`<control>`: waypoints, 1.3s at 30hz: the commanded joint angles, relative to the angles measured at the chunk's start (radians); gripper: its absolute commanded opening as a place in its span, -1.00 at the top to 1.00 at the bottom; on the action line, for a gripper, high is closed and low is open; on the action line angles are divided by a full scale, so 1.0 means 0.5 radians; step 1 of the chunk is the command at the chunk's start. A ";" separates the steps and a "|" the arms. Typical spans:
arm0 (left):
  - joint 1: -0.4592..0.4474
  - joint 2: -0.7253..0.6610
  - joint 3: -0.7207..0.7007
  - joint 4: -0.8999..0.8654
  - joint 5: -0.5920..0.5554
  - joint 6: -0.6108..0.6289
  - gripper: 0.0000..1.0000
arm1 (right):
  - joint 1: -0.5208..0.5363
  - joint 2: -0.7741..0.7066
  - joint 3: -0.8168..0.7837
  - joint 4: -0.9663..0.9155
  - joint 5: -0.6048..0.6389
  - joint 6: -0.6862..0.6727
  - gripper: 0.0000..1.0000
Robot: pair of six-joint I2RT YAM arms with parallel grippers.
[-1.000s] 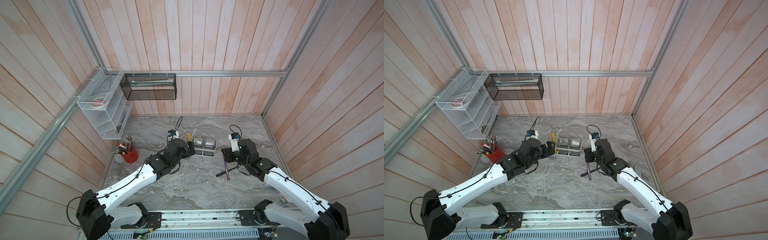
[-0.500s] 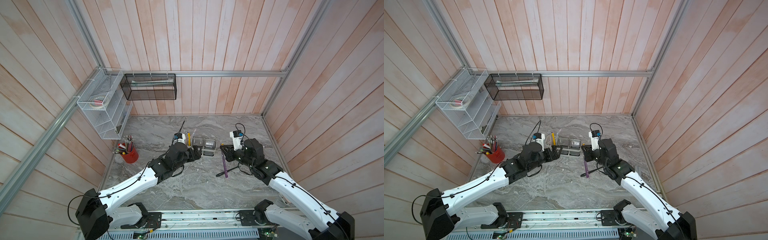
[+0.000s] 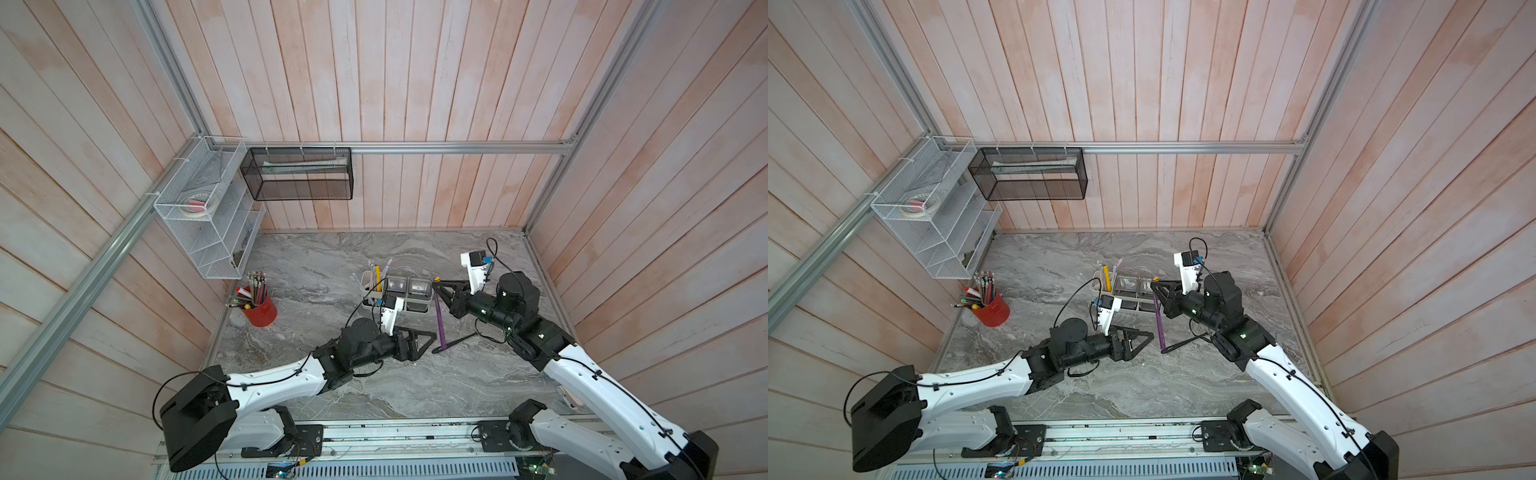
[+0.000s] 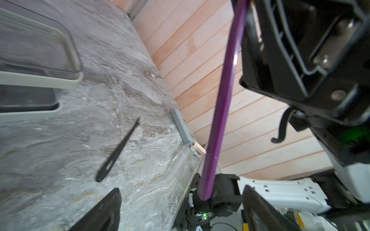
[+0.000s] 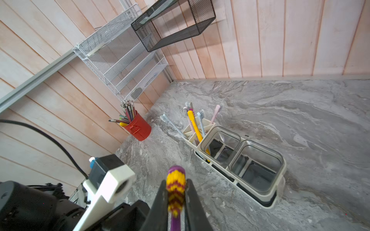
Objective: Place the toothbrush into the toothbrush holder
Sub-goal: Pick up the toothbrush from the center of the board.
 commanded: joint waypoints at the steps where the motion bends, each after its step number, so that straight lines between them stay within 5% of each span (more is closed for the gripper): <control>1: -0.023 0.077 -0.036 0.505 0.249 -0.098 -0.87 | 0.023 -0.035 -0.004 0.121 -0.133 0.071 0.86; 12: -0.049 0.212 -0.117 1.016 0.342 -0.300 -0.66 | 0.026 -0.095 -0.140 0.341 -0.246 0.207 0.86; 39: -0.051 0.305 -0.089 1.157 0.415 -0.350 0.00 | 0.020 -0.199 -0.247 0.550 -0.237 0.367 0.86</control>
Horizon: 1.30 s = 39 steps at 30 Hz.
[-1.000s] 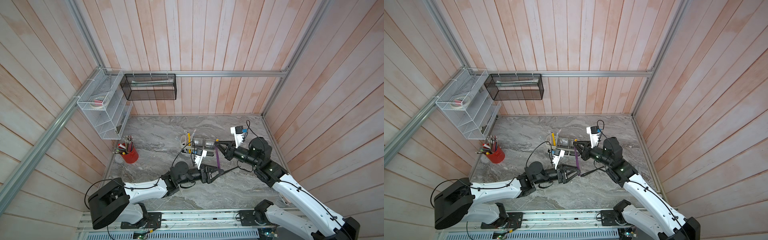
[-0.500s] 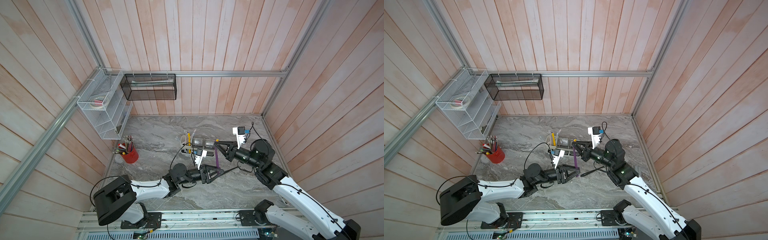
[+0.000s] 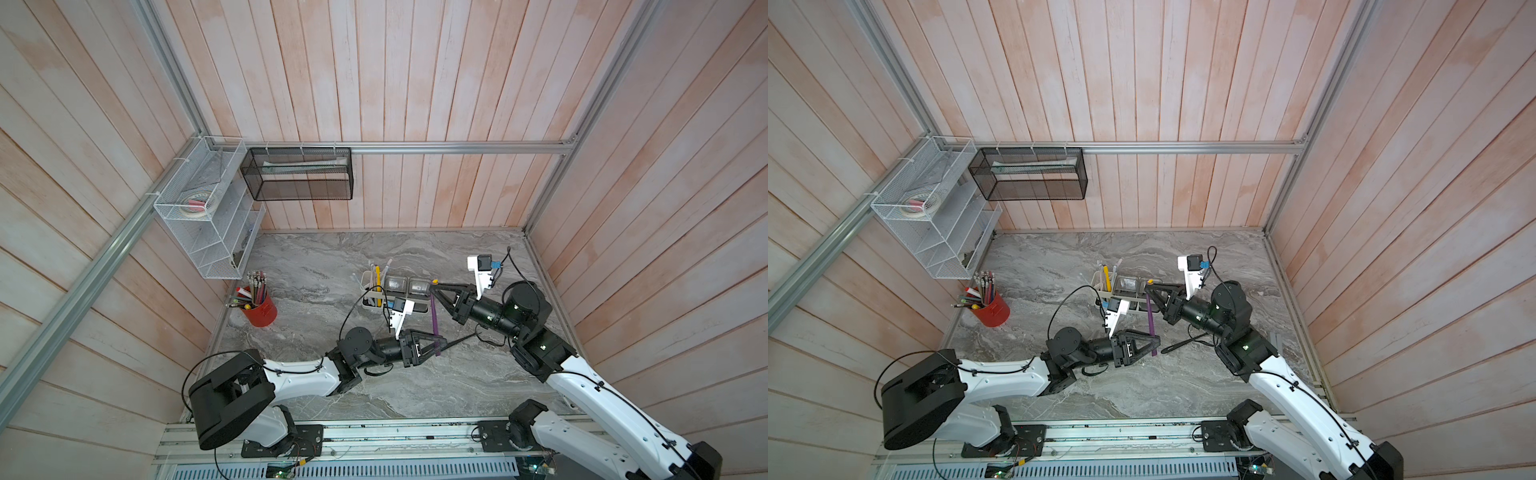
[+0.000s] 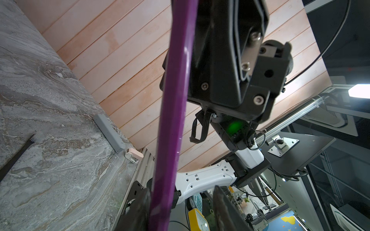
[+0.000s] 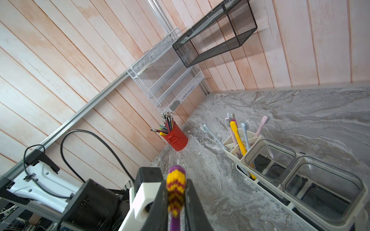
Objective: Place the toothbrush into the toothbrush holder
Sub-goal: Pick up the toothbrush from the center of the board.
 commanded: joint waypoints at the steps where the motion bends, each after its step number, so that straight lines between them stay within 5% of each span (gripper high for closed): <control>1: -0.008 0.003 -0.002 0.062 0.054 0.009 0.01 | 0.008 -0.031 -0.033 0.098 0.012 0.029 0.87; 8: -0.008 0.008 -0.001 0.061 0.060 0.009 0.38 | 0.007 -0.031 -0.039 0.111 0.012 0.048 0.86; 14: -0.007 0.005 0.000 0.052 0.066 0.015 0.50 | 0.007 -0.044 -0.035 0.113 0.019 0.059 0.79; 16: -0.008 -0.002 0.000 0.037 0.066 0.026 0.58 | 0.010 -0.051 -0.032 0.110 0.013 0.060 0.66; 19: -0.006 -0.039 0.000 -0.050 0.045 0.073 0.75 | 0.007 -0.066 -0.001 0.057 0.014 0.050 0.17; 24: -0.007 -0.150 0.016 -0.315 -0.035 0.220 0.98 | 0.009 -0.125 0.033 -0.048 0.055 0.013 0.03; 32: -0.006 -0.353 0.112 -0.895 -0.230 0.573 1.00 | 0.001 -0.131 0.066 -0.233 0.064 -0.012 0.02; 39: -0.007 -0.448 0.104 -0.962 -0.266 0.637 1.00 | -0.001 -0.058 -0.024 -0.139 -0.087 0.040 0.07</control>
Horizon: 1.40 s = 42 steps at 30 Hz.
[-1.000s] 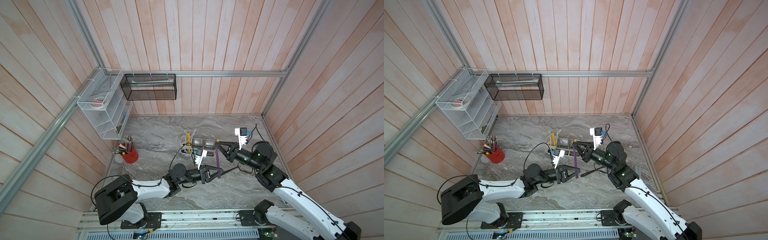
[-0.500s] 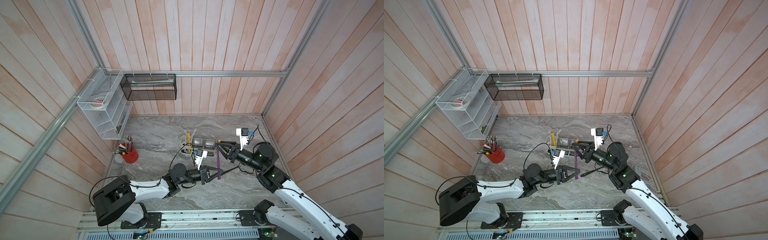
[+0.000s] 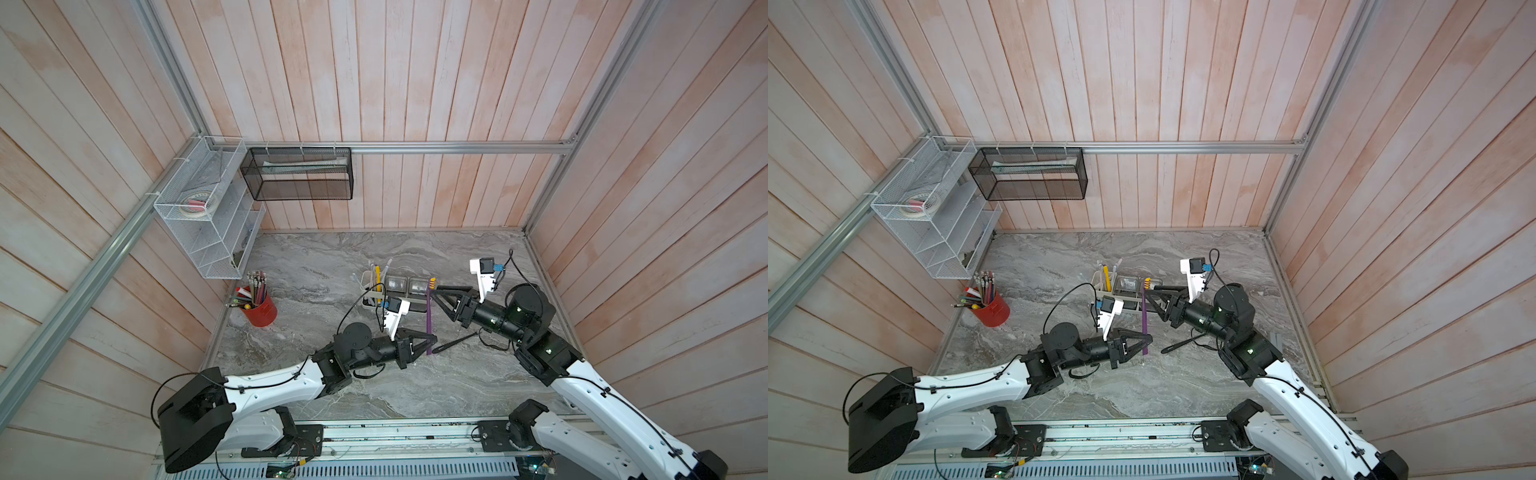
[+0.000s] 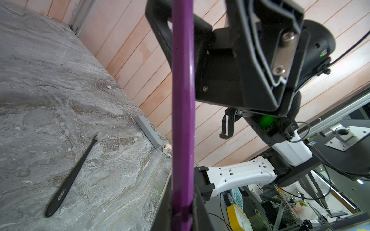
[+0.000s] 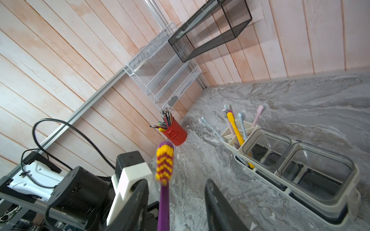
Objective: Place the toothbrush into the toothbrush holder
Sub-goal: Pick up the toothbrush from the center of the board.
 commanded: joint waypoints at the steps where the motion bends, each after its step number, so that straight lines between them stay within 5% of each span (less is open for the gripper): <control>1: -0.005 -0.031 0.053 -0.087 -0.012 0.104 1.00 | -0.002 -0.007 -0.046 0.058 -0.102 0.023 0.07; 12: -0.022 0.037 0.074 -0.080 0.065 0.109 1.00 | -0.001 0.096 -0.045 0.152 -0.236 0.057 0.21; 29: -0.022 -0.045 0.083 -0.303 -0.018 0.278 1.00 | 0.001 0.114 0.039 0.088 -0.186 0.011 1.00; 31: -0.023 -0.073 0.101 -0.374 -0.055 0.326 0.75 | 0.000 0.115 0.051 0.087 -0.184 0.005 1.00; 32: -0.021 -0.098 0.118 -0.438 -0.091 0.363 0.47 | -0.002 0.121 0.053 0.093 -0.184 0.005 1.00; 34: -0.022 -0.161 0.140 -0.542 -0.176 0.429 -0.42 | -0.002 0.127 0.062 0.102 -0.180 0.008 1.00; 36: -0.021 -0.240 0.175 -0.690 -0.280 0.507 -0.83 | 0.000 0.146 0.091 0.106 -0.183 0.001 1.00; 42: -0.020 -0.600 0.241 -1.122 -0.626 0.675 -0.89 | -0.005 0.295 0.259 0.081 -0.067 -0.147 1.00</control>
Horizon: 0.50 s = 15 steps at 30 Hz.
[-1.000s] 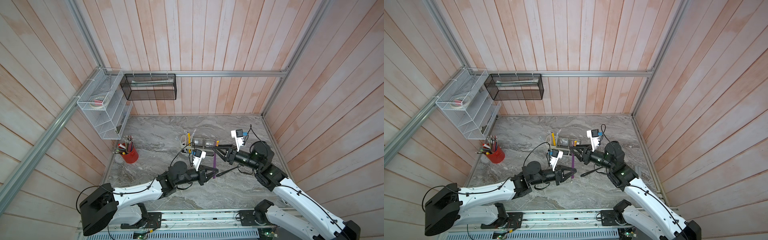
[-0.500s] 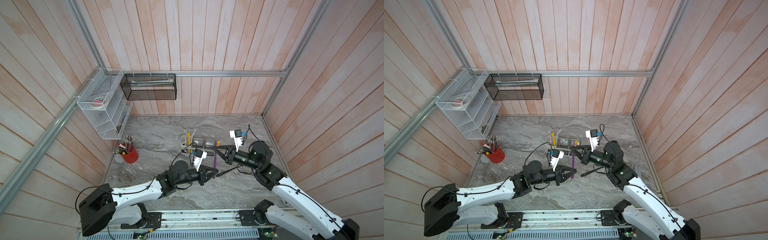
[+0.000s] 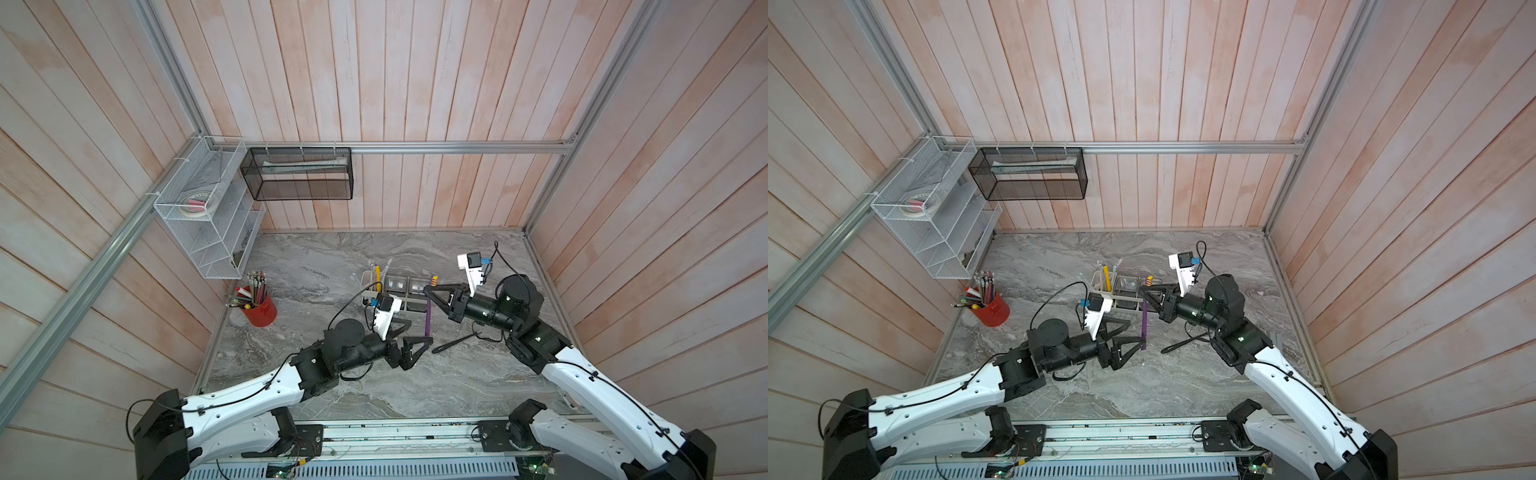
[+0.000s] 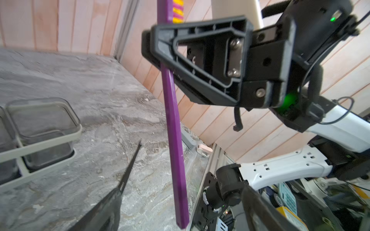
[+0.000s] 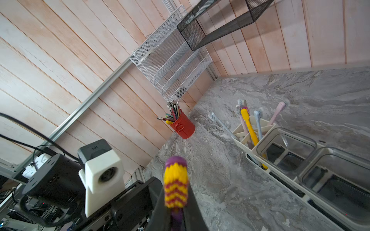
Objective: Place the toothbrush into the toothbrush holder
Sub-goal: Place the toothbrush in the toothbrush holder.
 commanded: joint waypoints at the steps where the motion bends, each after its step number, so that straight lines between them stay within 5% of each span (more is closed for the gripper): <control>1: -0.007 -0.207 0.061 -0.340 -0.279 0.152 -0.89 | -0.004 0.108 0.141 0.005 0.121 -0.145 1.00; 15: 0.002 -0.923 0.126 -1.251 -1.113 0.017 -0.92 | 0.179 1.035 0.552 0.604 0.690 -0.548 1.00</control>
